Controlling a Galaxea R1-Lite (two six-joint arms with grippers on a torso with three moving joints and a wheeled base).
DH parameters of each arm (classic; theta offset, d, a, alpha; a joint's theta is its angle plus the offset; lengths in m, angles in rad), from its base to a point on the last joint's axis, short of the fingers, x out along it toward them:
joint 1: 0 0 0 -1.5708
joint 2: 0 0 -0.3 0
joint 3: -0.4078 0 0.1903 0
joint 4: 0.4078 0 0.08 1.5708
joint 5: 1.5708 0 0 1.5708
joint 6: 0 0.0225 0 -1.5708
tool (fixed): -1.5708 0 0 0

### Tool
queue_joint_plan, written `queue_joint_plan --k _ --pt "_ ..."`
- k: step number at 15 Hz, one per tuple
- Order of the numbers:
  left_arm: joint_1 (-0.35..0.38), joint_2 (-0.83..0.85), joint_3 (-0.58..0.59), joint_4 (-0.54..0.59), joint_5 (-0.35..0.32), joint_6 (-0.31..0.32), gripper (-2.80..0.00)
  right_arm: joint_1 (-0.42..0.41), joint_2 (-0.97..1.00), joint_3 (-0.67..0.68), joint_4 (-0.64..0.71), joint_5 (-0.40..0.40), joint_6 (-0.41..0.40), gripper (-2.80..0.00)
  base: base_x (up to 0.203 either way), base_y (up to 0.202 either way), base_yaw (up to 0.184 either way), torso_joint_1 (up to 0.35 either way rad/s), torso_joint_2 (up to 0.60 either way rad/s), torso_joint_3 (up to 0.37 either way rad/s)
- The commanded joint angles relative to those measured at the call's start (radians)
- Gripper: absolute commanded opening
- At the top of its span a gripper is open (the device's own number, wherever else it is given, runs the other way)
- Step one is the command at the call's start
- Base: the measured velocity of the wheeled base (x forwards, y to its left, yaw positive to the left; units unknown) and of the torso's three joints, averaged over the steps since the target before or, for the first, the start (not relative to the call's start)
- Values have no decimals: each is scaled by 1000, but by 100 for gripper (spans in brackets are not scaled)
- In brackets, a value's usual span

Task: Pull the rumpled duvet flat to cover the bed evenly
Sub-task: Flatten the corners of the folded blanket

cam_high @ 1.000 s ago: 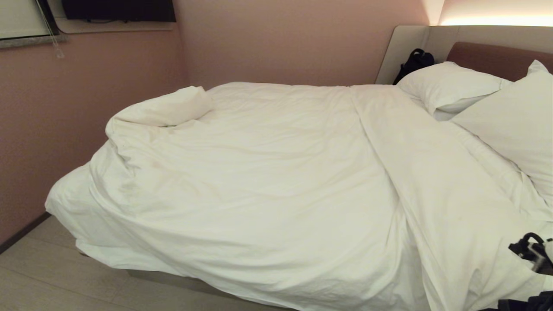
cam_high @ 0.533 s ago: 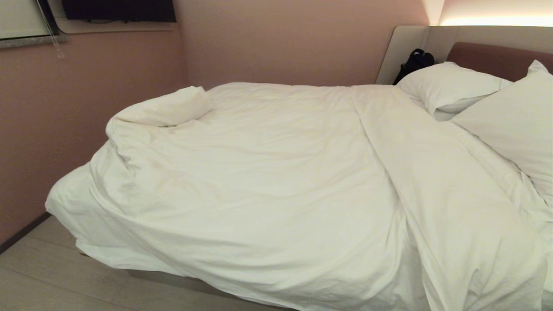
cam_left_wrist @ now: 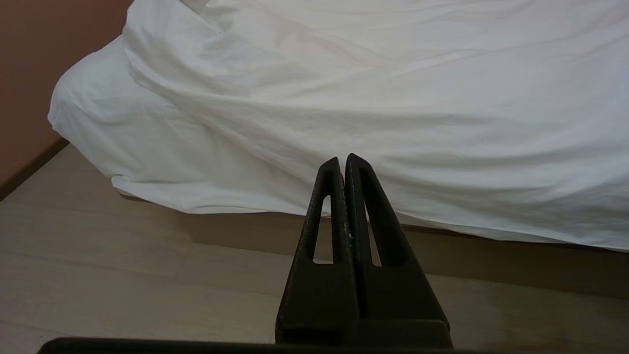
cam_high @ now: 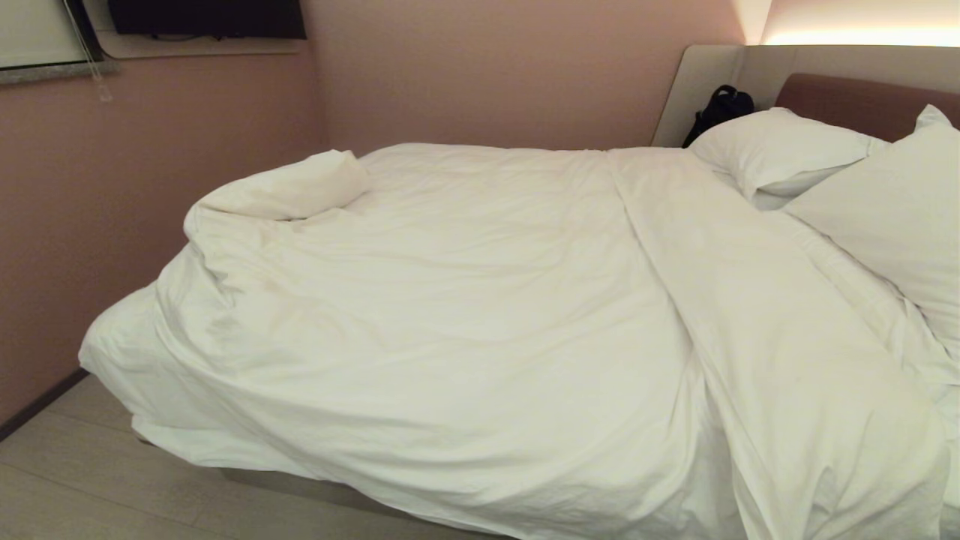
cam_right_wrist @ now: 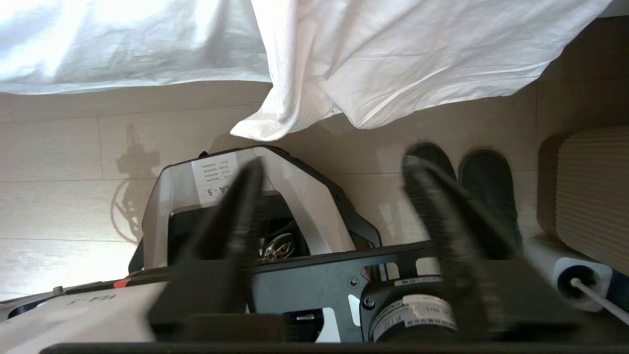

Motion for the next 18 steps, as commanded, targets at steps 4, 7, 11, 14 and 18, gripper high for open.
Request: queue_joint_plan --k 4,7,11,14,18 --pt "0 0 0 0 0 1 -280 1 -163 -7 40 -2 8 -280 0 0 0 0 0 0" --pt "0 0 0 0 0 1 -280 -8 -312 -38 44 -19 12 -280 0 0 0 0 0 0" --pt "0 0 0 0 0 1 -280 -75 -486 -94 62 -64 8 -280 0 0 0 0 0 0" --pt "0 0 0 0 0 1 -280 -126 -564 -120 60 -132 -3 -280 0 0 0 0 0 0" --pt "0 0 0 0 0 1 -280 -134 -560 -203 60 -177 -9 -280 0 0 0 0 0 0"
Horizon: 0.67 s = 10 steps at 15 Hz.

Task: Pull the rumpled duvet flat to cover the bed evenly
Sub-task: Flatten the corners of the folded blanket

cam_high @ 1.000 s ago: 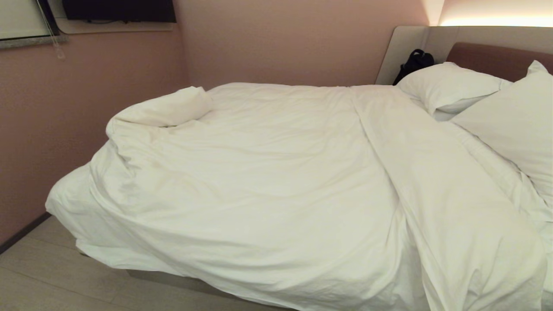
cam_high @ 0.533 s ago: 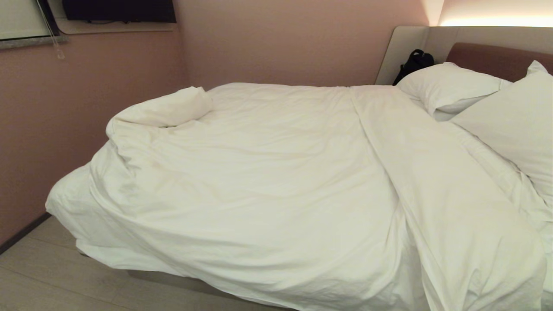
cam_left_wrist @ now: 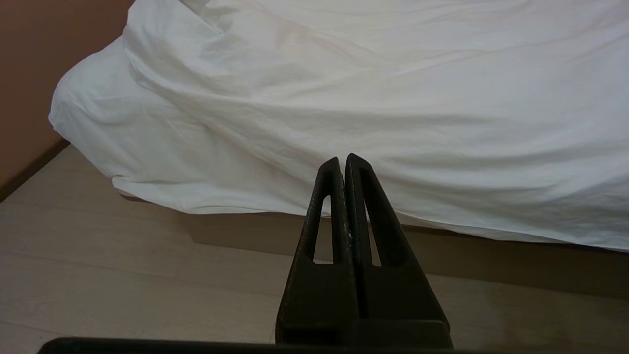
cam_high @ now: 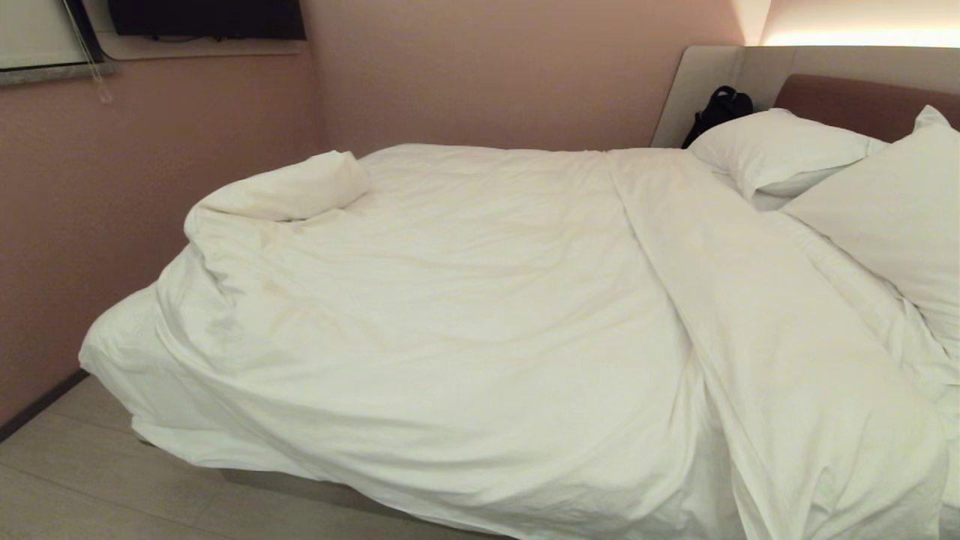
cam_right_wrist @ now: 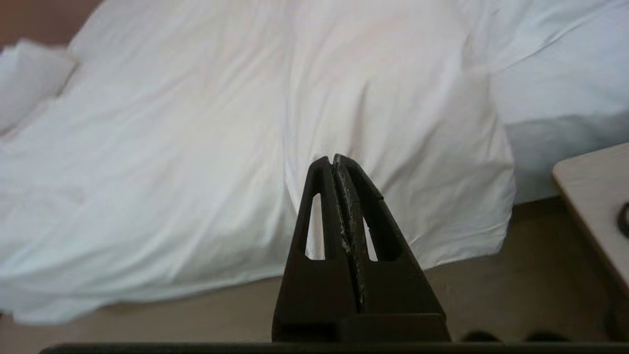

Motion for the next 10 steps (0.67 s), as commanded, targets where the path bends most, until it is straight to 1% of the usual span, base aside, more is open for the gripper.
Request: queue_joint_plan --k 1,3,4,6,7,9,10 --pt "0 0 1 0 0 0 -280 -39 4 -32 14 -29 1 -280 0 0 0 0 0 0" --pt "0 0 -1 0 0 0 -280 -149 6 -28 17 -9 -10 -280 0 0 0 0 0 0" --pt "0 0 -1 0 0 0 -280 -172 -11 -9 11 12 -19 -280 0 0 0 0 0 0" --pt "0 0 1 0 0 0 -280 -171 -17 16 7 31 -24 -280 0 0 0 0 0 0" --pt "0 0 -1 0 0 0 -280 -164 -12 37 4 46 -40 -280 0 0 0 0 0 0" --pt "0 0 0 0 0 0 -280 -168 76 59 -12 79 -82 -280 0 0 0 0 0 0" --pt "0 0 -1 0 0 0 -280 -171 143 73 -28 84 -88 -280 0 0 0 0 0 0"
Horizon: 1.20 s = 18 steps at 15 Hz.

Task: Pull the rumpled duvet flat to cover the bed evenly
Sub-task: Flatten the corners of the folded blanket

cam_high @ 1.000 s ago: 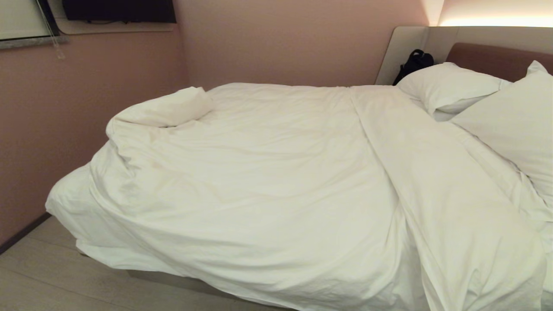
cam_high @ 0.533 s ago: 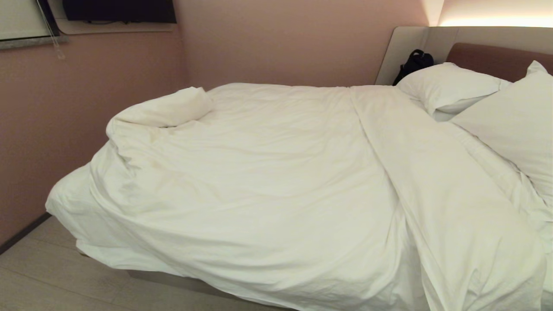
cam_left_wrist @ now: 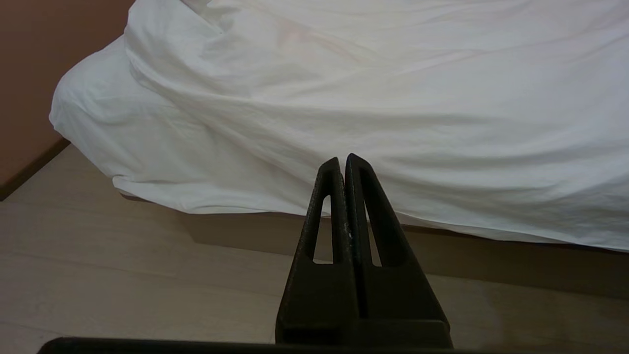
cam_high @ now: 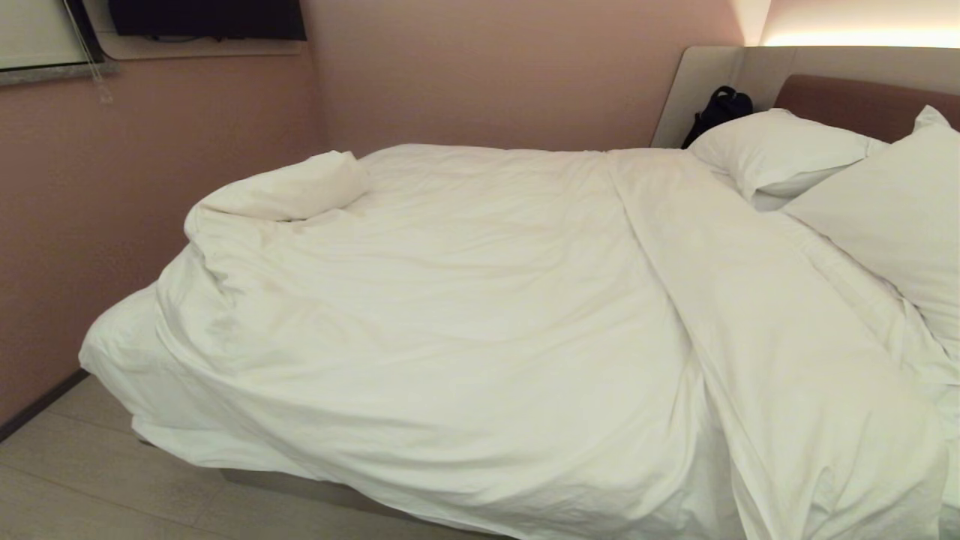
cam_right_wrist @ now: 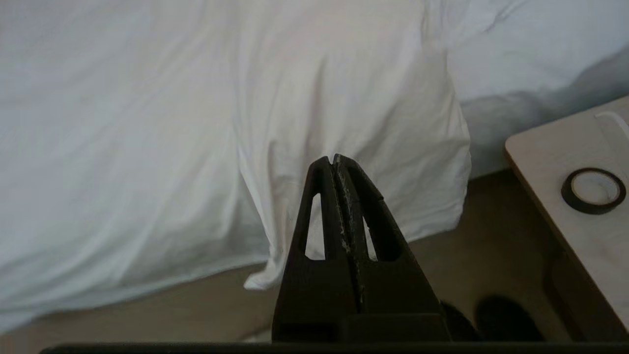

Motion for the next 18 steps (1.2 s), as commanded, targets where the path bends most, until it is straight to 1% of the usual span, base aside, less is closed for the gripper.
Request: queue_joint_plan --k 1,3,7,9,10,12,13,18 --pt "0 0 -1 0 0 0 -280 -3 162 32 -36 22 -20 -280 0 0 0 0 0 0" --pt "0 0 -1 0 0 0 -280 -2 352 92 -139 33 -24 -280 0 0 0 0 0 0" --pt "0 0 0 0 0 0 -280 2 759 218 -478 115 -22 -280 0 0 0 0 0 0" --pt "0 0 -1 0 0 0 -280 13 896 257 -656 169 -9 -280 0 0 0 0 0 0" --pt "0 0 0 0 0 0 -280 37 931 267 -708 194 10 -280 0 0 0 0 0 0" --pt "0 0 -1 0 0 0 -280 96 971 270 -730 207 54 -280 0 0 0 0 0 0" --pt "0 0 0 0 0 0 -280 108 976 259 -738 208 71 -280 0 0 0 0 0 0" --pt "0 0 -1 0 0 0 -280 119 1002 175 -742 205 82 -280 0 0 0 0 0 0"
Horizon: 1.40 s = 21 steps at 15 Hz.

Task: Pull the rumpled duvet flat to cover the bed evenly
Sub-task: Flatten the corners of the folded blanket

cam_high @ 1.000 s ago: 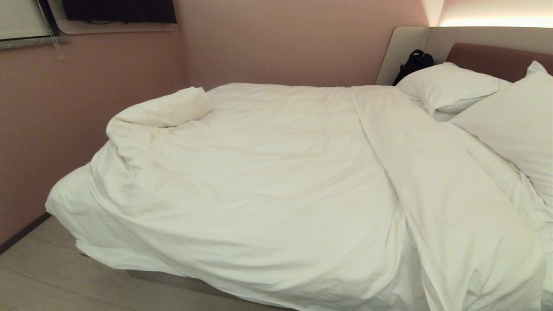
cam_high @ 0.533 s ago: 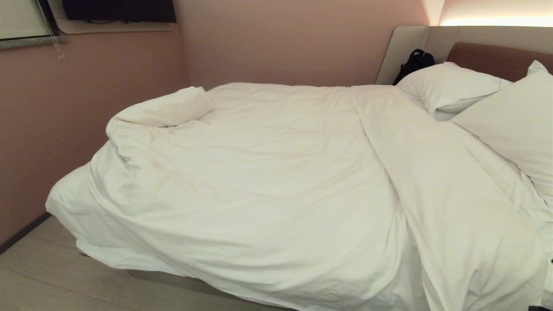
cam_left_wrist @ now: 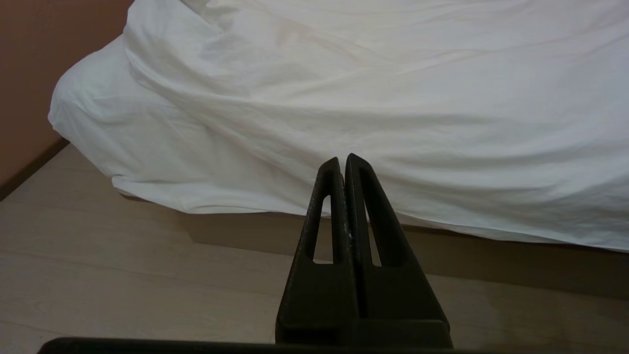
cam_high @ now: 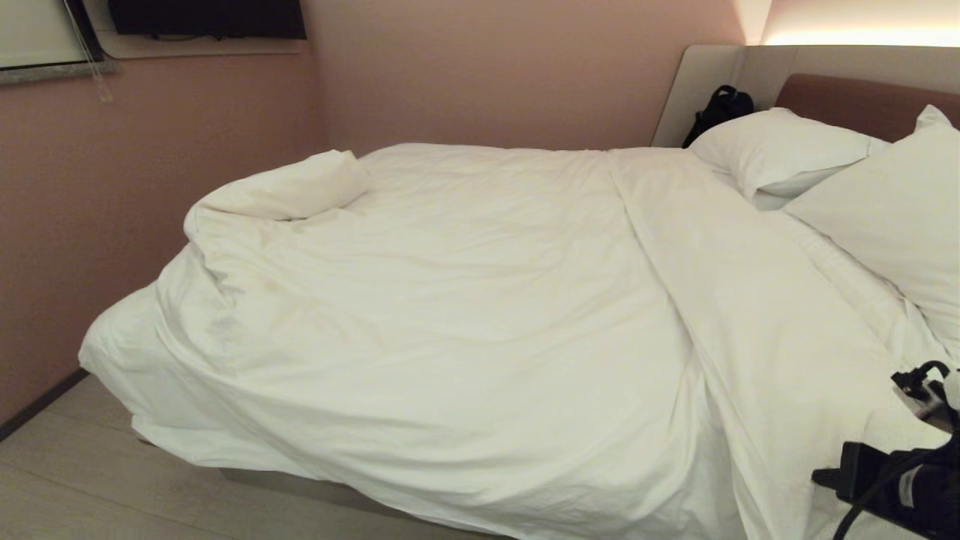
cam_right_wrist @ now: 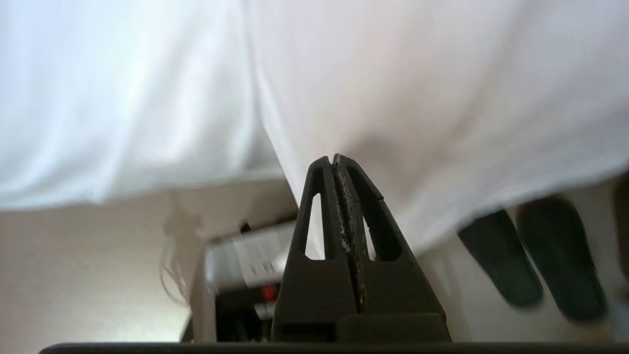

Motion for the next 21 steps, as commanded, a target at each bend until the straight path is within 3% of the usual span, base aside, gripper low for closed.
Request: queue_joint_plan --k 1,8,12,20,21 --pt "0 0 0 0 0 0 -280 2 25 -18 -75 1 2 -280 0 0 0 0 0 0" --pt "0 0 0 0 0 0 -280 1 209 27 -129 -3 2 -280 0 0 0 0 0 0" --pt "0 0 0 0 0 0 -280 27 392 158 -366 -4 -1 -280 0 0 0 0 0 0" --pt "0 0 0 0 0 0 -280 131 800 404 -1056 -11 2 -280 0 0 0 0 0 0" --pt "0 0 1 0 0 -1 -280 138 819 417 -1097 -16 8 -280 0 0 0 0 0 0"
